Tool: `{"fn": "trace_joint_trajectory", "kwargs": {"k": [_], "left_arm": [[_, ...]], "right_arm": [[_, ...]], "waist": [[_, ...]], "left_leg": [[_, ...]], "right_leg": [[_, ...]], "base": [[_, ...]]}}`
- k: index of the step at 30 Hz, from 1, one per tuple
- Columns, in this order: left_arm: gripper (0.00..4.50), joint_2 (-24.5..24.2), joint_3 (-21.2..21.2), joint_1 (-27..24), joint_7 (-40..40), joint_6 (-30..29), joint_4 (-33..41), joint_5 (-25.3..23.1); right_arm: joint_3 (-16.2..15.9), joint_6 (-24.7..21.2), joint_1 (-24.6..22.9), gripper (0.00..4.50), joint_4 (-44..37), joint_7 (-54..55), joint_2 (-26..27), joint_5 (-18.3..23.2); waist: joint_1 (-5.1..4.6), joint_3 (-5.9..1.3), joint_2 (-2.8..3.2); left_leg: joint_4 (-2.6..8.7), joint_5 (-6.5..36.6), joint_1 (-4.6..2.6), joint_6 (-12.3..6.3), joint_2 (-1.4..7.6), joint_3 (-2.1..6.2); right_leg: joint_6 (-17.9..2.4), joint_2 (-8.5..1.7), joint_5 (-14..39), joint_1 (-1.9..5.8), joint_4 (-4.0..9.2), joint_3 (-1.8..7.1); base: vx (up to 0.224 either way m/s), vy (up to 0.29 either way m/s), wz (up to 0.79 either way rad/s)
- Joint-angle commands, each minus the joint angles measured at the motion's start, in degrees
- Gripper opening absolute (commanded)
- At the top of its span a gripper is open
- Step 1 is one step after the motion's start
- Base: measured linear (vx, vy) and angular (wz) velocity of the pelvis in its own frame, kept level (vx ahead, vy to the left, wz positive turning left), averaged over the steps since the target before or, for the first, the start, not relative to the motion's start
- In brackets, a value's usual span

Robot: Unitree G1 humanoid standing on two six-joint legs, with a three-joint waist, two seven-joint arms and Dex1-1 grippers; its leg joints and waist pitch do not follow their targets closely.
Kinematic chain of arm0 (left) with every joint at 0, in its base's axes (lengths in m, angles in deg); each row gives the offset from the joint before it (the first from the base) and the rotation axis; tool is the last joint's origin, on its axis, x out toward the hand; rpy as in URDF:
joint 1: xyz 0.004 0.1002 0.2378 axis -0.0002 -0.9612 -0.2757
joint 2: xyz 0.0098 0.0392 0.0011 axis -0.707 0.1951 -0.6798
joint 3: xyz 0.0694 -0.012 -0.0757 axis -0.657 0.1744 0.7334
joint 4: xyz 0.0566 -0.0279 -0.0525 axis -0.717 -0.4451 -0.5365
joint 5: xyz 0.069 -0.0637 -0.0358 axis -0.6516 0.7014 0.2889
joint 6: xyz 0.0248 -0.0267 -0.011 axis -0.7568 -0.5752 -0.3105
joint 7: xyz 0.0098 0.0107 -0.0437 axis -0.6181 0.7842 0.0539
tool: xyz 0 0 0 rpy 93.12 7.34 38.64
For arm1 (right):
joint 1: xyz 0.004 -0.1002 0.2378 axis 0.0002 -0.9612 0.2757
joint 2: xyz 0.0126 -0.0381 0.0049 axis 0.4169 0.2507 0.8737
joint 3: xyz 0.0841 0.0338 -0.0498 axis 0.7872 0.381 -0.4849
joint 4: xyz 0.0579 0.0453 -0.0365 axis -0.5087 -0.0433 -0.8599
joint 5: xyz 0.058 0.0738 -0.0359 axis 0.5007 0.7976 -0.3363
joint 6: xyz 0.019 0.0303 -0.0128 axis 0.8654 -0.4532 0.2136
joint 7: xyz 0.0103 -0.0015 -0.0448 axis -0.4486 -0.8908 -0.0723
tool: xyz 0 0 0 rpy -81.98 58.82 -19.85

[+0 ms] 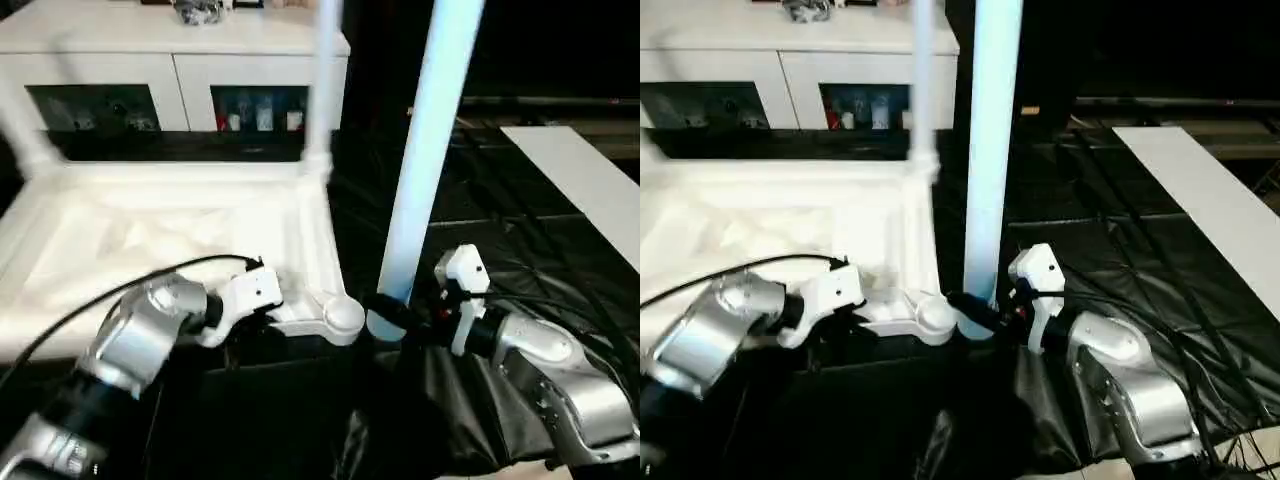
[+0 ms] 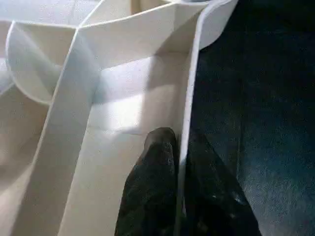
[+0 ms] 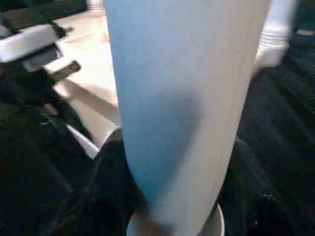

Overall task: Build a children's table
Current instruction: Rotate table base

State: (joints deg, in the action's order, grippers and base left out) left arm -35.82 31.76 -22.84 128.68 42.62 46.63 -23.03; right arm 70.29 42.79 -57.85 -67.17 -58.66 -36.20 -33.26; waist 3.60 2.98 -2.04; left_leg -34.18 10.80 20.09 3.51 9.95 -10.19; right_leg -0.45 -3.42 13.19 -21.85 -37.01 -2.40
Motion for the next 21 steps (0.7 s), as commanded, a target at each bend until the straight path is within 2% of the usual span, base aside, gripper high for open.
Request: {"fn": "trace_joint_trajectory", "kwargs": {"k": [1,2,4,6,11,14,15,17,21], "left_arm": [[0.03,1.5,1.1,-2.8,-4.8,-5.4,0.2,0.2],[0.03,2.8,1.6,-3.1,-6.6,-7.1,0.9,-0.2],[0.01,4.9,2.7,-3.2,-9.5,-9.7,1.5,-0.5],[0.01,7.0,4.3,-3.0,-12.3,-11.3,1.6,-0.5],[0.01,9.2,5.5,-2.8,-15.3,-12.0,2.4,-0.1],[0.01,9.7,4.9,-3.0,-15.0,-9.2,2.9,0.9],[0.01,10.3,5.0,-3.1,-15.4,-8.0,3.2,1.3],[0.01,11.6,5.7,-3.3,-16.0,-6.9,3.7,2.3],[0.01,12.9,6.0,-3.7,-16.6,-5.2,3.6,3.0]], "right_arm": [[2.4,-0.7,2.1,1.91,1.5,3.1,0.9,-0.8],[3.4,-1.2,3.1,1.91,2.4,5.0,1.9,-0.6],[5.1,-2.5,4.4,1.91,3.2,7.4,3.4,0.5],[6.2,-4.2,5.2,1.91,3.3,8.4,4.6,2.2],[7.0,-5.8,6.2,1.91,3.3,9.0,5.9,4.2],[7.2,-6.5,7.1,1.91,4.2,9.2,6.7,5.2],[7.4,-7.1,7.7,1.91,4.7,9.0,7.2,5.7],[7.8,-7.8,8.5,1.91,5.7,8.4,7.6,6.5],[7.3,-8.2,10.1,1.91,7.2,5.7,7.3,7.2]], "waist": [[0.61,-2.48,-0.29],[0.37,-2.37,-0.28],[0.40,-2.45,-0.27],[0.21,-2.50,-0.46],[0.39,-2.74,-0.50],[0.49,-2.69,-0.81],[0.49,-2.69,-0.71],[0.56,-2.71,-0.86],[0.90,-2.95,-0.76]], "left_leg": [[4.55,13.5,0.03,-0.54,3.20,1.57],[4.72,13.6,0.22,-0.48,3.10,1.68],[4.49,13.7,-0.07,-0.47,3.00,1.60],[4.48,13.1,0.08,-0.68,2.87,1.53],[4.26,10.9,0.31,-1.69,2.78,1.45],[4.28,10.2,0.41,-2.18,2.73,1.38],[4.31,10.2,0.41,-2.16,2.75,1.39],[4.31,10.4,0.20,-2.15,2.90,1.31],[4.33,9.0,0.23,-2.20,3.11,1.28]], "right_leg": [[-10.1,-5.02,16.8,1.76,6.04,3.12],[-10.2,-4.90,17.0,1.81,6.01,2.92],[-9.6,-4.91,18.2,1.62,6.21,3.04],[-9.7,-4.75,17.4,1.75,6.14,3.02],[-9.3,-4.74,14.6,1.89,6.08,3.01],[-8.9,-4.86,15.3,1.88,6.21,2.97],[-8.8,-4.84,15.5,1.85,6.25,2.94],[-8.9,-4.75,15.4,1.64,6.26,2.95],[-10.1,-4.69,10.9,1.80,5.69,2.88]], "base": [[0.000,0.000,0.00],[0.000,0.000,0.00],[0.000,0.000,0.00],[0.000,0.000,0.00],[0.000,0.000,0.00],[0.000,0.000,0.00],[0.000,0.000,0.00],[0.000,0.000,0.00],[0.000,0.000,0.00]]}}
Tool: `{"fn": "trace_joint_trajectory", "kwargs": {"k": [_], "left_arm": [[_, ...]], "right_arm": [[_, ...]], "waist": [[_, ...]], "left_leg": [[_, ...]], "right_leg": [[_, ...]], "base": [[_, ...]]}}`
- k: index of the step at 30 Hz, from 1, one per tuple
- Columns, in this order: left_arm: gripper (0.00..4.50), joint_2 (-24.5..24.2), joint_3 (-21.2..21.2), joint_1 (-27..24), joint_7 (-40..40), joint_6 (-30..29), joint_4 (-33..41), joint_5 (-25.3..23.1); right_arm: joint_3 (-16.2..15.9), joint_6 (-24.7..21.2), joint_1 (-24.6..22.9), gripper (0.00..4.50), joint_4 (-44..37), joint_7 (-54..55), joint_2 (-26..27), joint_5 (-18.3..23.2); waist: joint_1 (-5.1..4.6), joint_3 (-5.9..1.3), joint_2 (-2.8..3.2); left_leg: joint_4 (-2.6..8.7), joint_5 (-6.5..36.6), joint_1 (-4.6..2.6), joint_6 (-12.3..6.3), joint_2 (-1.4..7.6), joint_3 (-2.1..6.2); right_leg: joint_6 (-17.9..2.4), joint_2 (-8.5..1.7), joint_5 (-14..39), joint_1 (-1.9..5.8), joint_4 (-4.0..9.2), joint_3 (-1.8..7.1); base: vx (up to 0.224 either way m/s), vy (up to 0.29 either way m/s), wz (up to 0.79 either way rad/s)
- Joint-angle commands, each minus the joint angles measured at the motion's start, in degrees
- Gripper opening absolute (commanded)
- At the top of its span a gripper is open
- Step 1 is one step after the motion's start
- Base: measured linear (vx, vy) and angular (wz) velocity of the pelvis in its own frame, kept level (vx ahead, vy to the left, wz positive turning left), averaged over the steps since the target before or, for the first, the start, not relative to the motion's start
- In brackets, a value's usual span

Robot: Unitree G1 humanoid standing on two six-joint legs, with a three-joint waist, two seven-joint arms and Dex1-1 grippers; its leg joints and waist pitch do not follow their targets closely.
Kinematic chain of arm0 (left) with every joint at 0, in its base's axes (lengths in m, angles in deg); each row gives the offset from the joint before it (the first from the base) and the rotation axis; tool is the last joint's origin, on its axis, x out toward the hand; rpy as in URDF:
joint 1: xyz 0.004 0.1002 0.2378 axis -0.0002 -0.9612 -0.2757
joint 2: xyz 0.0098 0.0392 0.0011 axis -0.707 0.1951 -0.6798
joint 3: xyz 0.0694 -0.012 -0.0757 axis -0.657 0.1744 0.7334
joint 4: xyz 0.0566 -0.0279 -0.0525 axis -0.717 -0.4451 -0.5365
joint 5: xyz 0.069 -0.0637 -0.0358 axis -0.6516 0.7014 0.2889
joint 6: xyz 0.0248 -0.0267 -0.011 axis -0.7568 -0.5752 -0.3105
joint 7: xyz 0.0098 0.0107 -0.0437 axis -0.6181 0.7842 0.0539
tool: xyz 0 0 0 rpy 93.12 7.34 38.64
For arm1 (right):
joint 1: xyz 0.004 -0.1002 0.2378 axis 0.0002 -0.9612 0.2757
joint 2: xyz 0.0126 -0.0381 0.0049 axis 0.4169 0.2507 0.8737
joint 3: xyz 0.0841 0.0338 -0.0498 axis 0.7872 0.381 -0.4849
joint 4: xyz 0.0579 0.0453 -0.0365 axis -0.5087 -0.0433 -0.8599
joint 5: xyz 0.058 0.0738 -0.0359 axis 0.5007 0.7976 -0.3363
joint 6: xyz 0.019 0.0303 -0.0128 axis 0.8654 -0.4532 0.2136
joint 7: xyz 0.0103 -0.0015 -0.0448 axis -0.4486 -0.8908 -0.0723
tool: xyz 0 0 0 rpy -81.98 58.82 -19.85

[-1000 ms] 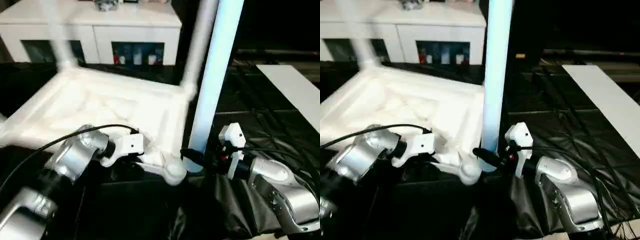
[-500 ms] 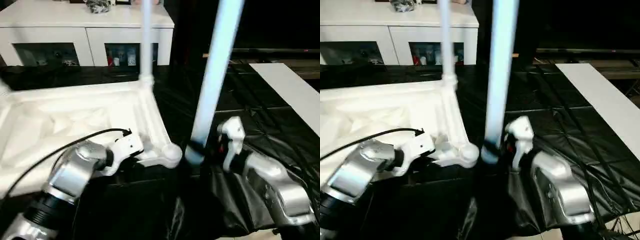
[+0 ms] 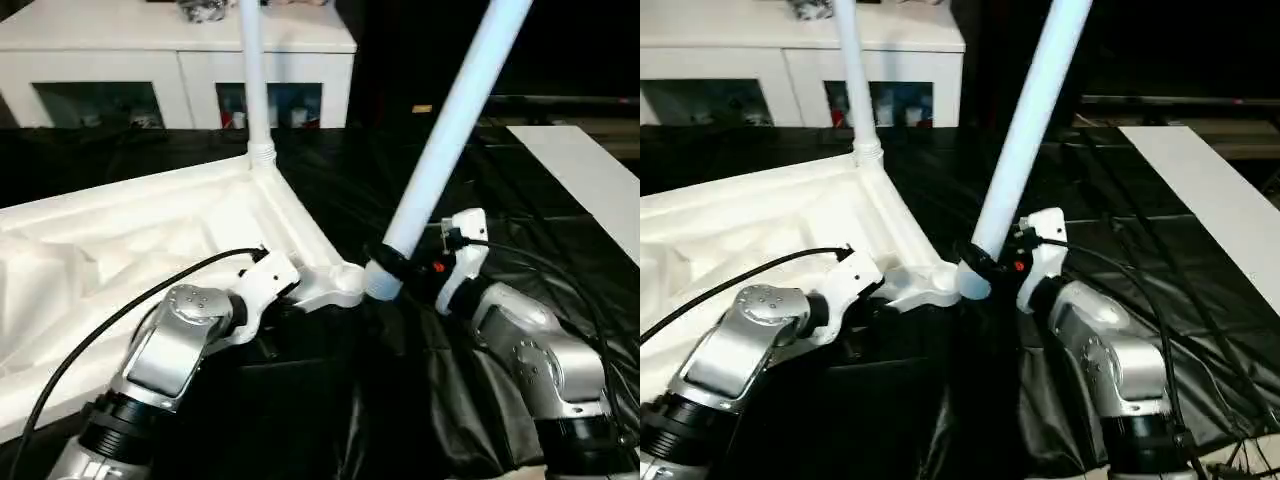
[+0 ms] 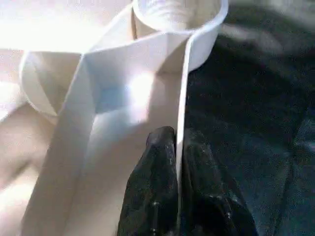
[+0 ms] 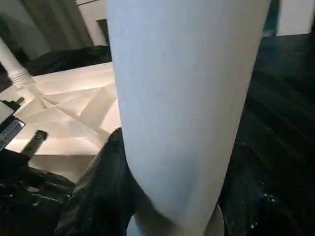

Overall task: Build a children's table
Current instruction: Rotate table base

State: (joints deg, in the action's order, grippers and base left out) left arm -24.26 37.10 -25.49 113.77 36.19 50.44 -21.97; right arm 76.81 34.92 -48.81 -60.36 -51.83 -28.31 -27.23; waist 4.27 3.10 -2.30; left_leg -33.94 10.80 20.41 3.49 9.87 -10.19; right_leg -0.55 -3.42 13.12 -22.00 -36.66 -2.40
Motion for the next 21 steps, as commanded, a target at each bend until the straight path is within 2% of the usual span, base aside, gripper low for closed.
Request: {"fn": "trace_joint_trajectory", "kwargs": {"k": [1,2,3,4,5,8,10,16,17,21], "left_arm": [[0.01,1.3,0.4,-1.1,-2.1,1.8,-0.5,1.8],[0.01,1.4,0.4,-1.1,-2.1,1.8,-0.5,1.8],[0.33,1.9,0.6,-1.3,-2.3,1.1,-0.9,2.4],[0.52,1.8,0.5,-1.4,-2.1,0.8,-0.8,2.7],[0.66,1.8,0.5,-1.5,-1.9,0.8,-0.6,2.9],[0.86,1.5,0.3,-1.6,-3.1,3.0,-0.8,2.0],[0.86,1.0,0.0,-1.5,-2.9,4.0,-1.1,1.7],[0.86,-3.3,-2.4,-0.5,0.6,5.6,-2.6,1.2],[0.86,-3.4,-2.4,-0.5,0.7,5.6,-2.6,1.3],[0.86,-4.5,-3.6,0.0,1.4,5.4,-3.2,0.9]], "right_arm": [[0.7,-0.3,1.4,1.91,0.7,-1.5,-0.7,1.3],[0.6,-0.2,1.5,1.91,0.7,-1.5,-0.7,1.2],[0.0,0.3,2.1,1.91,1.4,-2.1,-1.0,0.6],[-0.3,0.5,2.4,1.91,1.8,-2.3,-1.1,0.2],[-0.6,0.6,2.7,1.91,2.0,-2.5,-1.2,0.1],[-0.6,0.5,3.2,1.91,2.2,-2.7,-1.0,0.5],[-0.6,0.5,3.4,1.91,2.3,-3.0,-1.0,0.5],[-0.7,1.4,4.4,1.91,3.2,-4.9,-1.6,0.4],[-0.7,1.4,4.5,1.91,3.2,-4.9,-1.6,0.4],[-0.6,2.3,5.3,1.91,4.6,-5.5,-1.5,0.1]], "waist": [[0.43,-3.15,-0.75],[0.52,-3.15,-0.70],[0.63,-3.25,-0.62],[0.75,-3.23,-0.96],[0.96,-3.20,-0.83],[1.11,-3.20,-0.77],[1.19,-3.11,-1.08],[1.00,-3.02,-1.10],[1.01,-3.03,-0.90],[0.89,-3.10,-0.97]], "left_leg": [[4.02,7.6,-0.17,-2.57,3.26,1.18],[4.02,7.1,-0.10,-2.83,3.27,1.22],[3.99,6.1,-0.07,-3.12,3.29,1.20],[3.92,5.5,-0.09,-3.42,3.25,1.06],[3.88,5.1,-0.03,-3.56,3.21,1.02],[3.96,5.6,-0.09,-3.29,3.31,1.10],[4.07,6.6,-0.17,-2.92,3.37,1.13],[4.33,8.2,-0.19,-1.55,3.38,1.27],[4.34,8.1,-0.23,-1.43,3.39,1.27],[4.23,7.6,-0.22,-1.16,3.34,1.18]], "right_leg": [[-10.4,-4.67,8.0,1.95,5.17,2.84],[-10.6,-4.72,6.9,2.02,5.02,2.82],[-11.1,-4.75,5.2,2.15,4.86,2.76],[-11.4,-4.75,4.4,2.15,4.91,2.74],[-11.6,-4.83,3.7,2.19,4.79,2.79],[-11.7,-4.89,3.8,2.19,4.89,2.75],[-11.2,-4.92,5.0,2.16,5.01,2.73],[-9.8,-4.94,8.0,2.10,5.20,2.75],[-9.8,-4.97,7.8,2.06,5.16,2.79],[-10.7,-4.93,5.9,2.15,4.98,2.80]], "base": [[0.000,0.000,0.00],[0.000,0.000,0.00],[0.000,0.000,0.00],[0.000,0.000,0.00],[0.000,0.000,0.00],[0.000,0.000,0.00],[0.000,0.000,0.00],[0.000,0.000,0.00],[0.000,0.000,0.00],[0.000,0.000,0.00]]}}
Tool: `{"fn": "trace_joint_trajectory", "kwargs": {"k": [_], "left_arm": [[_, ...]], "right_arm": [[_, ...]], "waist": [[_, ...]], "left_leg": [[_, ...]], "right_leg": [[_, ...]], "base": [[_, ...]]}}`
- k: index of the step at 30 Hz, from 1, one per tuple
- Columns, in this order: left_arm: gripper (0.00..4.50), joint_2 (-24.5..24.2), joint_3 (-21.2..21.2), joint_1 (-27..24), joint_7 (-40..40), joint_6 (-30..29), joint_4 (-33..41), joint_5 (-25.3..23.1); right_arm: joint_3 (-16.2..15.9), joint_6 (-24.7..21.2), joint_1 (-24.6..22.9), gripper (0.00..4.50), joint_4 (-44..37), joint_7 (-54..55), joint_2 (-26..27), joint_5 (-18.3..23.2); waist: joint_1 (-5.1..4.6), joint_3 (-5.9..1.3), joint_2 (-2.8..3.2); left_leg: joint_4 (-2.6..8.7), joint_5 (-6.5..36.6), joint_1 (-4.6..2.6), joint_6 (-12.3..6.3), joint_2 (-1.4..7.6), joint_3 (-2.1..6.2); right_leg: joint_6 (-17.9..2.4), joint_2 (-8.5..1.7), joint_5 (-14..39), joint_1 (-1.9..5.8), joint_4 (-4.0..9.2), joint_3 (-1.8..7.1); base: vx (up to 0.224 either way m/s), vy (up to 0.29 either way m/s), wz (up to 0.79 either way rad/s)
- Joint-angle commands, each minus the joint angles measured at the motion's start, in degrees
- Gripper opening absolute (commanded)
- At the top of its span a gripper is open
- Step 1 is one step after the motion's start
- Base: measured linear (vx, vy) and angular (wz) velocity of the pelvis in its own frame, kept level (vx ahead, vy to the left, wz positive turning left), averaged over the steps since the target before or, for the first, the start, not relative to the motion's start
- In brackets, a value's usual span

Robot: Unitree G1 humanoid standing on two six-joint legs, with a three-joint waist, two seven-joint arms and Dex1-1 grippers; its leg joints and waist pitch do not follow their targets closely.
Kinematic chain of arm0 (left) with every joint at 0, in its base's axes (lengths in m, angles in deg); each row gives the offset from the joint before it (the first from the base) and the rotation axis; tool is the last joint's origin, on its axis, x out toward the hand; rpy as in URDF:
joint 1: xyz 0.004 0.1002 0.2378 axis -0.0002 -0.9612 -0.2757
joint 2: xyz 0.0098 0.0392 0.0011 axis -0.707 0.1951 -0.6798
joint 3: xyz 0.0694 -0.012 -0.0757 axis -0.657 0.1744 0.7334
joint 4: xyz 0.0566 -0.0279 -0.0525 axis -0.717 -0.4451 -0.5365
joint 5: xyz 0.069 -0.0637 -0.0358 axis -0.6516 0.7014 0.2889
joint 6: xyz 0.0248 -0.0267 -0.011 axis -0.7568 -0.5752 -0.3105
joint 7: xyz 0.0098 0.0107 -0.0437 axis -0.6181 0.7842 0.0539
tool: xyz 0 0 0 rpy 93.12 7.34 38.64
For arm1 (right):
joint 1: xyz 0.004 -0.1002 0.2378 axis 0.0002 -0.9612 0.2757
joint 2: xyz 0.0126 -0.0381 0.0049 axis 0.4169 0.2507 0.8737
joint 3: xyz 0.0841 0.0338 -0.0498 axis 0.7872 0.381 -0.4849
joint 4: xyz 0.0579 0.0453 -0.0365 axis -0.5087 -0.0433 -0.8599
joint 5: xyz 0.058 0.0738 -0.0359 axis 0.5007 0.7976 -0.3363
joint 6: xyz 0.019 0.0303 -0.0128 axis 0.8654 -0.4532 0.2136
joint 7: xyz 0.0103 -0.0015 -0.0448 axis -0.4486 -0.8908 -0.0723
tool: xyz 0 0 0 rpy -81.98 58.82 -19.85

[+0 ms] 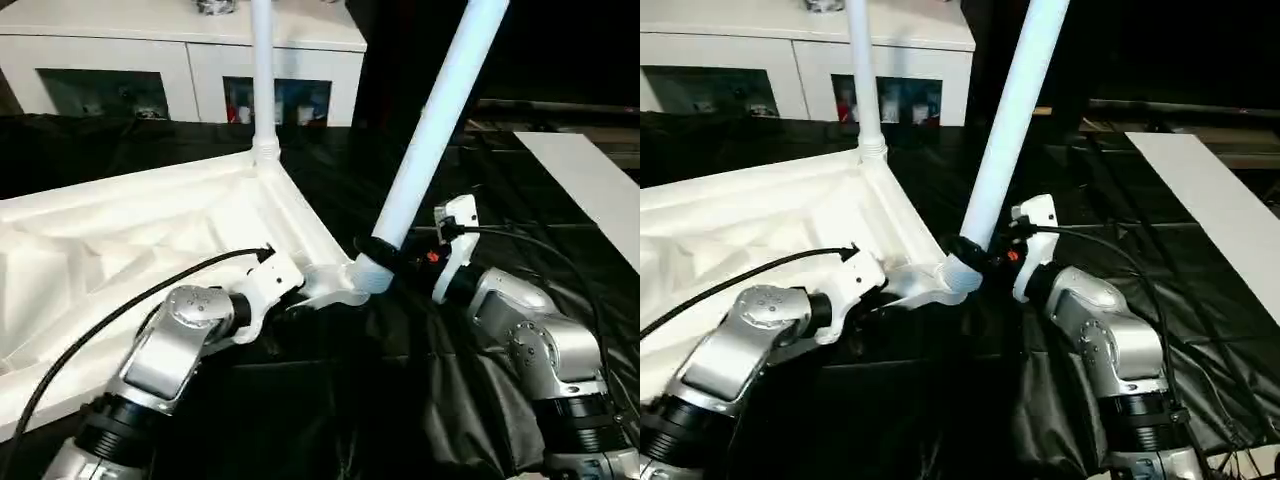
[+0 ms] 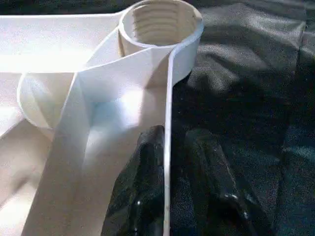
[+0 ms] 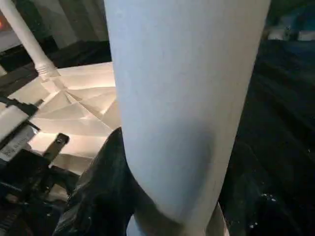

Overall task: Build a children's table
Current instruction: Rotate table base, then insert table leg to table base

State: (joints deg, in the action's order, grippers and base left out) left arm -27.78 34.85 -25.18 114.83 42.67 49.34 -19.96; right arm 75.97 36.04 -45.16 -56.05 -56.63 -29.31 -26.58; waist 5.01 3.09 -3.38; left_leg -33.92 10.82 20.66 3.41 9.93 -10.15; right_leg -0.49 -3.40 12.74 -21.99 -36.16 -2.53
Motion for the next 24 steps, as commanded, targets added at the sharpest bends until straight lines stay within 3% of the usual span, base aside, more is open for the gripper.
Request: {"fn": "trace_joint_trajectory", "kwargs": {"k": [1,3,9,12,13,14,15,19,24], "left_arm": [[0.72,-1.3,-1.7,0.1,0.2,-0.7,-2.8,-1.6],[0.52,-1.3,-1.7,1.5,-0.5,0.2,-5.3,-1.4],[0.05,-1.1,-1.9,2.4,1.6,0.6,-6.0,0.2],[0.02,-1.6,-2.9,2.4,2.5,0.6,-6.0,0.5],[0.02,-1.9,-3.4,2.2,3.0,0.5,-5.8,0.6],[0.02,-2.0,-3.6,2.1,3.2,0.5,-5.7,0.7],[0.02,-2.2,-4.1,1.7,3.7,0.0,-5.3,0.9],[0.00,-2.9,-5.3,0.5,4.9,-0.8,-3.6,1.2],[0.00,-5.3,-6.9,-0.8,8.4,-0.9,-0.5,1.8]], "right_arm": [[0.2,1.6,2.1,1.91,1.0,-1.0,-0.4,-0.7],[0.0,3.2,3.7,1.91,4.2,-2.4,0.0,-1.2],[-0.9,3.9,6.1,1.91,9.6,-5.0,-0.2,-1.7],[-1.7,4.6,7.3,1.91,12.3,-6.2,-0.6,-2.6],[-1.8,4.8,7.9,1.91,13.5,-6.8,-0.6,-2.8],[-1.8,5.1,8.3,1.91,14.2,-7.1,-0.6,-3.0],[-1.6,5.1,9.1,1.91,15.6,-7.6,-0.5,-3.1],[-1.9,5.2,11.3,1.90,19.6,-8.6,-0.8,-4.1],[-2.6,3.2,13.1,1.90,22.6,-11.1,-1.6,-3.9]], "waist": [[0.11,-3.14,0.05],[0.09,-3.21,0.28],[0.07,-3.03,0.15],[0.03,-3.18,-0.02],[-0.04,-3.23,-0.44],[0.03,-3.26,-0.29],[0.02,-3.33,-0.63],[0.08,-3.35,-0.50],[0.16,-3.22,-0.51]], "left_leg": [[4.19,7.4,-0.45,-1.13,3.27,1.13],[4.12,7.6,-0.50,-1.09,3.24,1.15],[4.27,10.0,-0.68,-0.43,3.36,1.16],[4.18,8.5,-0.47,-0.55,3.27,1.18],[4.10,8.1,-0.41,-0.77,3.24,1.09],[4.06,7.7,-0.46,-0.98,3.24,1.09],[3.98,6.6,-0.39,-1.46,3.26,1.00],[3.79,4.5,-0.51,-2.57,3.32,0.85],[3.99,6.0,-0.62,-2.22,3.45,0.94]], "right_leg": [[-10.9,-4.93,5.9,2.18,4.42,2.91],[-11.3,-5.00,6.0,2.20,4.36,2.84],[-11.2,-5.06,10.1,2.04,4.80,2.88],[-11.5,-5.08,8.7,2.22,4.58,2.85],[-11.6,-5.03,8.1,2.25,4.57,2.83],[-11.8,-5.04,7.5,2.24,4.42,2.82],[-12.2,-5.02,6.1,2.31,4.29,2.82],[-13.5,-4.95,2.9,2.21,3.88,2.72],[-13.5,-5.02,4.8,2.18,4.04,2.67]], "base": [[0.000,0.000,0.00],[0.000,0.000,0.00],[0.000,0.000,0.00],[0.000,0.000,0.00],[0.000,0.000,0.00],[0.000,0.000,0.00],[0.000,0.000,0.00],[0.000,0.000,0.00],[0.000,0.000,0.00]]}}
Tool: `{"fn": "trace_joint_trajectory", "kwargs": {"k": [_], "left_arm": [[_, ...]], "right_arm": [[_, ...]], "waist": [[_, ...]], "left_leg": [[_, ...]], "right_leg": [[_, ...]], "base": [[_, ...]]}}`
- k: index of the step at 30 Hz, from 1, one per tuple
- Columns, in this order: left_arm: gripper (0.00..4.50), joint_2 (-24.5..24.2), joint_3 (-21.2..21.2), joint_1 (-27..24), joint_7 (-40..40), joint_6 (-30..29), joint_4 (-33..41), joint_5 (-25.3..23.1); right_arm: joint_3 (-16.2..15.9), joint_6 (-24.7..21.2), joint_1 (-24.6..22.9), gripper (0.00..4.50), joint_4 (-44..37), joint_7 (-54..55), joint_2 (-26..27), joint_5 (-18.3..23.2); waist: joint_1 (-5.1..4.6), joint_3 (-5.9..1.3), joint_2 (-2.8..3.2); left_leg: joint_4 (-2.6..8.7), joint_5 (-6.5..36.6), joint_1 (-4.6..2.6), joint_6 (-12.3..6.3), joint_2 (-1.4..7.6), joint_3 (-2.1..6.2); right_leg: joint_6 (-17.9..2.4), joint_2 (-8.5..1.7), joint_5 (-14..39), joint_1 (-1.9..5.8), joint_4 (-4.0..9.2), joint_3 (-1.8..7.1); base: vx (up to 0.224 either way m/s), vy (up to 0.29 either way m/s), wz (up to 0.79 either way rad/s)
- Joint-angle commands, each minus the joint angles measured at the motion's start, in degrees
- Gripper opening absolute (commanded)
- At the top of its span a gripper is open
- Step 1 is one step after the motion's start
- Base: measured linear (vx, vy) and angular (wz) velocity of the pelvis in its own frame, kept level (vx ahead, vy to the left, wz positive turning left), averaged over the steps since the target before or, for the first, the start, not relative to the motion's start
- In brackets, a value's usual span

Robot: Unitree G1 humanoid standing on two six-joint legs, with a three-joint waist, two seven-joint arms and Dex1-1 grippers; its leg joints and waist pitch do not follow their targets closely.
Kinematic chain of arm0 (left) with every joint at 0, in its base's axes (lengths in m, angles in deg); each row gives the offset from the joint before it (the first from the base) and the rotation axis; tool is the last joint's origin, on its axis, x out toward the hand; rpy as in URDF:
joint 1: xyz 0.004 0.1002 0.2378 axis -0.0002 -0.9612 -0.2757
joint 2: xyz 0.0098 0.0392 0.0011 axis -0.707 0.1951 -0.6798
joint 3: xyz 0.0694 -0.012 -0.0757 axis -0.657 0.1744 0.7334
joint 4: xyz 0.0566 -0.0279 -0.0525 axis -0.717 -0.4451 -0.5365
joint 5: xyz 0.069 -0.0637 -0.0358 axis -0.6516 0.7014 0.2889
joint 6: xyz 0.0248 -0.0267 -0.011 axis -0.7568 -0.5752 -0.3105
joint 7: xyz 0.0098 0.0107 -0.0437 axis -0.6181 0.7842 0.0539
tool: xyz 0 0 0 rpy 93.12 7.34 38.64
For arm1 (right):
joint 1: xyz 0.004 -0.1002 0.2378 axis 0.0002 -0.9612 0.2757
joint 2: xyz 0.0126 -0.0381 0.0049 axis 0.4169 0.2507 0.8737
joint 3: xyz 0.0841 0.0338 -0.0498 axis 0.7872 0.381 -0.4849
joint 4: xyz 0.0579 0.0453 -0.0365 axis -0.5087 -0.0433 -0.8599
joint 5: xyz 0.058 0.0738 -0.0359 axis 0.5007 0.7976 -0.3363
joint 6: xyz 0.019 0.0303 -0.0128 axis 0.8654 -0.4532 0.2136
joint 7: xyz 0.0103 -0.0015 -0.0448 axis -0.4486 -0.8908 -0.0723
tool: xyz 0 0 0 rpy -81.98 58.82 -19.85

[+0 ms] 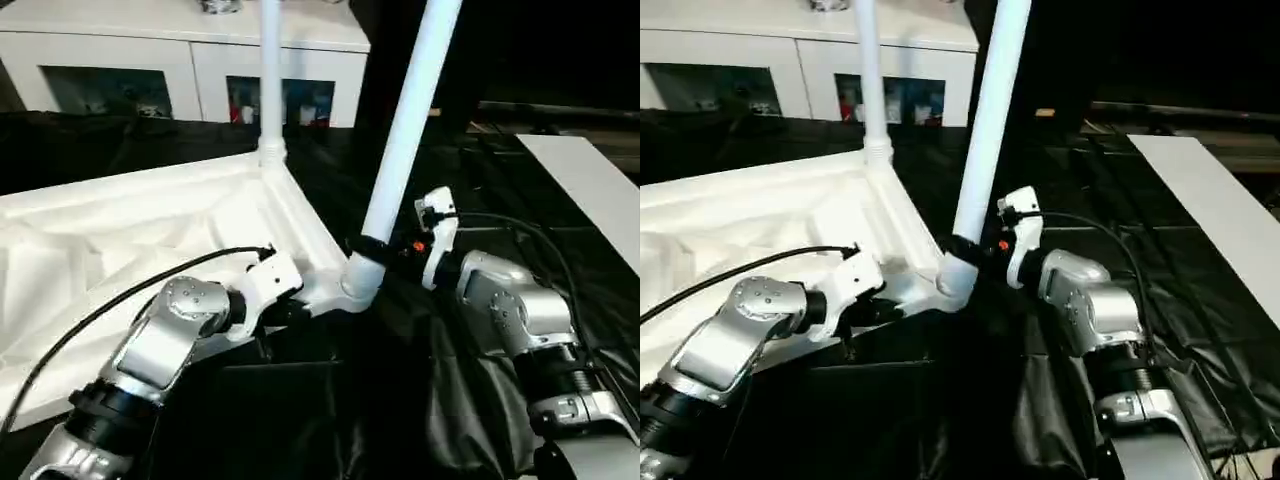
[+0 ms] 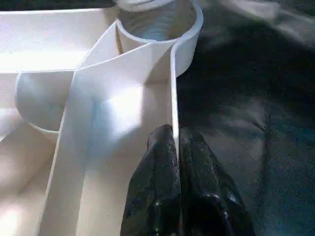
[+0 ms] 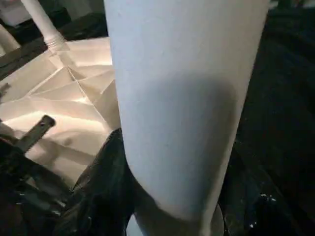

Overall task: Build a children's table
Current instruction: Insert table leg to table base

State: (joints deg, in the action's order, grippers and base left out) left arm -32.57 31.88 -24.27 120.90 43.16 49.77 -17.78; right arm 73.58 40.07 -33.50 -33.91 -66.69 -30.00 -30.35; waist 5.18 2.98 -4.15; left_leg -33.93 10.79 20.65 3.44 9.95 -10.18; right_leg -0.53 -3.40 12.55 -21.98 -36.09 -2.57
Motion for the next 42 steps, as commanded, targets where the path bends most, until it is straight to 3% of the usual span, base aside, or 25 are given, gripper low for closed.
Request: {"fn": "trace_joint_trajectory", "kwargs": {"k": [1,6,11,18,23,32,37,41,42], "left_arm": [[0.00,-0.7,-3.8,-1.6,2.3,-1.5,-0.8,-0.3],[0.00,-0.7,-3.7,-1.1,1.2,-1.5,-1.4,-0.5],[0.00,-0.5,-3.7,-0.7,0.3,-1.5,-1.6,-0.9],[0.00,-0.1,-4.0,-0.1,0.1,-1.3,-1.6,-0.6],[0.00,-0.1,-4.4,0.1,0.3,-1.1,-1.5,-0.6],[0.00,-0.5,-4.5,1.0,0.8,-0.7,-1.8,-0.6],[0.00,-0.9,-4.3,0.8,0.8,-0.7,-1.7,-0.4],[0.00,-0.9,-4.2,0.9,0.8,-0.6,-1.8,-0.3],[0.00,-0.9,-4.3,1.0,0.7,-0.5,-2.0,-0.4]], "right_arm": [[-0.9,-1.5,1.6,1.89,0.9,-1.7,-1.4,-0.6],[-2.2,-4.4,2.1,1.89,2.7,-4.3,-3.0,-1.4],[-0.9,-6.6,2.8,1.89,3.4,-5.4,-2.7,0.4],[-0.6,-7.5,3.1,1.89,4.1,-6.4,-2.3,0.8],[-1.3,-5.6,2.9,1.89,5.7,-6.2,-1.6,-0.6],[0.8,-2.1,-0.1,1.89,7.0,-5.5,0.4,0.0],[3.4,1.0,-5.6,1.89,4.1,-3.8,2.3,1.7],[4.2,5.5,-8.3,1.89,3.4,-2.3,3.4,0.9],[4.5,6.8,-9.3,1.89,3.0,-2.1,3.9,0.9]], "waist": [[0.02,-3.01,0.24],[0.00,-2.90,0.29],[-0.02,-3.14,-0.12],[0.14,-3.17,-0.12],[0.25,-3.21,-0.08],[0.32,-3.12,0.22],[0.53,-3.19,0.50],[0.50,-3.06,0.86],[0.49,-3.05,0.70]], "left_leg": [[4.06,7.2,-0.75,-1.86,3.46,0.89],[4.32,10.4,-0.90,-0.10,3.49,1.08],[4.24,9.3,-0.83,-0.18,3.43,1.09],[4.24,9.7,-0.88,0.10,3.49,1.09],[4.25,9.5,-0.86,0.21,3.50,1.09],[4.45,11.1,-0.98,0.83,3.57,1.17],[4.56,11.2,-0.96,0.97,3.60,1.23],[4.79,13.4,-1.03,1.43,3.60,1.32],[4.80,14.1,-1.07,1.56,3.65,1.32]], "right_leg": [[-13.2,-4.95,6.2,2.03,4.18,2.75],[-11.9,-5.10,10.8,1.96,4.63,2.86],[-12.4,-4.95,7.5,2.07,4.31,2.80],[-12.5,-5.07,8.4,2.01,4.41,2.79],[-12.7,-5.09,7.8,1.98,4.33,2.77],[-12.4,-5.10,8.5,1.89,4.48,2.81],[-12.3,-5.12,7.3,1.96,4.40,2.82],[-12.2,-5.13,9.4,1.84,4.71,2.83],[-11.9,-5.19,10.2,1.78,4.82,2.87]], "base": [[0.000,0.000,0.00],[0.000,0.000,0.00],[0.000,0.000,0.00],[0.000,0.000,0.00],[0.000,0.000,0.00],[0.000,0.000,0.00],[0.000,0.000,0.00],[0.000,0.000,0.00],[0.000,0.000,0.00]]}}
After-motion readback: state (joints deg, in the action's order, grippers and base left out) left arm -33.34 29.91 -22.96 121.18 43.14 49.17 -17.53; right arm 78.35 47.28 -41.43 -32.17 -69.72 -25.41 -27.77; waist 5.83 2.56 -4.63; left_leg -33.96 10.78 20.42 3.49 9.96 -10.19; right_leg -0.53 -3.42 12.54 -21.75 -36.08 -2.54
